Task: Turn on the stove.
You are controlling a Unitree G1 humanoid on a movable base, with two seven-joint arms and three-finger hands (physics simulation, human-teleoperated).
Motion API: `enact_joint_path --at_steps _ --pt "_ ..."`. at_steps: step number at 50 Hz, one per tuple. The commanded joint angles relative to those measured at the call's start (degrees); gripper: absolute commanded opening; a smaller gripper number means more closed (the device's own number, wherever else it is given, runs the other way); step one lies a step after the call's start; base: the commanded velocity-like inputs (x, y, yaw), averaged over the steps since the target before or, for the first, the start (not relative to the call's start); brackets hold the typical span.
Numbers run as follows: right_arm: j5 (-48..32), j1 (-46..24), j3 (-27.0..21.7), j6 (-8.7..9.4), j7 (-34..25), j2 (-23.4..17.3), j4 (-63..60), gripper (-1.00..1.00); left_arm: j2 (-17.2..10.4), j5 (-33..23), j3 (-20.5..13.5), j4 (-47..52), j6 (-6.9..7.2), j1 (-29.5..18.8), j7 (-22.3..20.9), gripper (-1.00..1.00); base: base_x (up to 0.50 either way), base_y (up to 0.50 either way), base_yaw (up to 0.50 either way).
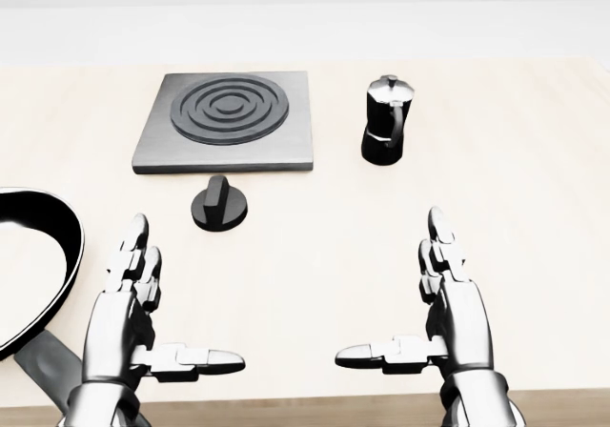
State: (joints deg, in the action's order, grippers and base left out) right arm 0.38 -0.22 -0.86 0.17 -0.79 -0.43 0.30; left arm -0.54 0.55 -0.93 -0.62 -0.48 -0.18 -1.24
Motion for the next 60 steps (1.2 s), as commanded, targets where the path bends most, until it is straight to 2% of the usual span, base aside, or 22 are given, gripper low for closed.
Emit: enact_joint_path --at_steps 1,9,15,20,31,34,38,43,48,60 --pt "0.70 -0.36 -1.46 0.50 -1.21 -0.71 0.53 1.00 -0.88 0.72 -1.46 -1.03 -1.16 -0.07 -2.20 1.00 0.00 0.00 0.00" --pt "0.77 -0.45 -1.47 0.65 -1.20 -0.72 0.53 1.00 -0.91 0.42 -1.72 -2.15 -1.69 -0.32 -1.92 1.00 0.00 0.00 0.00" --pt "0.69 -0.41 -1.37 1.00 -1.23 -0.74 0.09 1.00 -0.87 0.62 -1.68 -1.64 -1.49 -0.13 -2.08 1.00 0.00 0.00 0.00" --pt "0.69 -0.32 -1.43 0.58 -1.30 -0.75 0.32 1.00 -0.79 0.54 -1.52 -1.50 -1.72 0.17 -2.14 1.00 0.08 0.00 0.00" --pt "0.72 -0.52 -1.48 0.66 -1.38 -0.77 0.62 1.00 -0.77 0.32 -1.37 -1.38 -1.49 0.12 -2.13 1.00 0.30 0.00 0.00" --pt "0.68 -0.46 -1.43 0.59 -1.38 -0.76 0.60 1.00 -0.78 0.38 -1.47 -2.11 -2.02 -0.03 -2.18 1.00 0.32 0.00 0.00" --pt "0.64 -0.39 -1.39 0.57 -1.41 -0.76 0.48 1.00 -0.68 0.16 -1.17 -1.76 -1.95 0.22 -2.15 1.00 0.32 0.00 0.00" --pt "0.71 -0.71 -1.52 -0.25 -1.49 -0.78 1.62 1.00 -0.76 0.22 -1.33 -2.49 -2.44 -0.03 -2.23 1.00 0.32 0.00 0.00" --pt "0.76 -0.54 -1.45 0.31 -1.49 -0.76 1.04 1.00 -0.78 0.18 -1.33 -2.55 -2.41 -0.08 -2.22 1.00 0.32 0.00 0.00" --pt "0.78 -0.56 -1.46 0.24 -1.55 -0.79 1.31 1.00 -0.76 0.06 -1.29 -2.38 -2.39 0.09 -2.19 1.00 0.25 0.00 0.00"
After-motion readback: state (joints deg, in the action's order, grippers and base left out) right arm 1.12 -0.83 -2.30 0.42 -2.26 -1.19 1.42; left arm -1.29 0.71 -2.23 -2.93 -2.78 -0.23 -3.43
